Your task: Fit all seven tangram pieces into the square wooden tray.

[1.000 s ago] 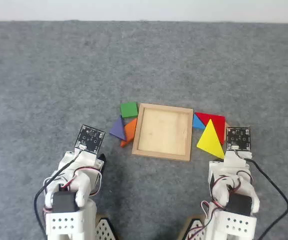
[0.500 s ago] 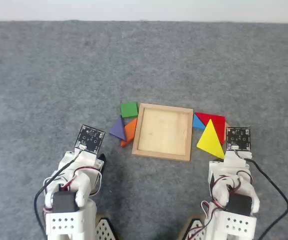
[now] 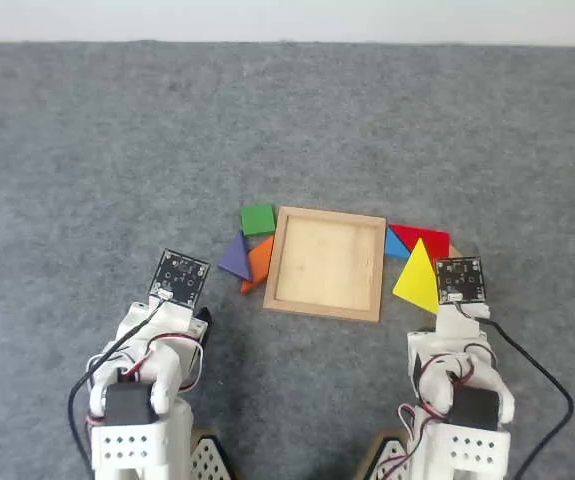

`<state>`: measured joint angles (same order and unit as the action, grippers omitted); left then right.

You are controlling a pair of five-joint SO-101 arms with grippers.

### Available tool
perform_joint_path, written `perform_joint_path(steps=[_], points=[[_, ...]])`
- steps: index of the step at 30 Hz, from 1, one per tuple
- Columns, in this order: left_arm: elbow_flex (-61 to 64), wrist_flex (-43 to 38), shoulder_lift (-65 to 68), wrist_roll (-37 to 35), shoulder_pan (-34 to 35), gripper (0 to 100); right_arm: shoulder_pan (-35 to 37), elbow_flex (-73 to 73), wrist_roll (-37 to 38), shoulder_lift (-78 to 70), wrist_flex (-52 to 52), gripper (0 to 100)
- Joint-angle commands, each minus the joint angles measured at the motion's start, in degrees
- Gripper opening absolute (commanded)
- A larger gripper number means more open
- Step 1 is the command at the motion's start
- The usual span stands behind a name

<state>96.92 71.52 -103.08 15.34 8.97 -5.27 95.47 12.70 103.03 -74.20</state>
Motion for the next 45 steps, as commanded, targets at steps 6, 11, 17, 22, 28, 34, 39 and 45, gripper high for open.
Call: perform_joint_path(steps=[6, 11, 17, 22, 28, 34, 39, 45], points=[[-0.48, 0.44, -0.7, 0.44, 0.35, 17, -6.46, -1.05, 31.82, 0.92, 2.15, 0.9], [-0.48, 0.44, -0.7, 0.44, 0.26, 17, -7.25, -5.36, 30.77, 0.75, -0.57, 9.8], [-0.48, 0.44, -0.7, 0.44, 0.26, 17, -7.08, -9.23, 30.77, 0.75, -0.4, 20.7], [-0.48, 0.44, -0.7, 0.44, 0.35, 17, -5.76, -19.78, 30.59, -10.24, -1.63, 20.8], [-0.48, 0.44, -0.7, 0.44, 0.35, 17, 0.48, -40.53, 18.64, -44.18, -0.84, 20.8], [-0.48, 0.44, -0.7, 0.44, 0.35, 17, 13.85, -52.31, 11.16, -71.87, 5.14, 21.1], [-0.48, 0.44, -0.7, 0.44, 0.35, 17, 15.69, -52.84, 7.03, -83.03, 14.02, 21.3], [-0.48, 0.44, -0.7, 0.44, 0.35, 17, 15.34, -52.84, 3.69, -91.91, 19.03, 21.4]])
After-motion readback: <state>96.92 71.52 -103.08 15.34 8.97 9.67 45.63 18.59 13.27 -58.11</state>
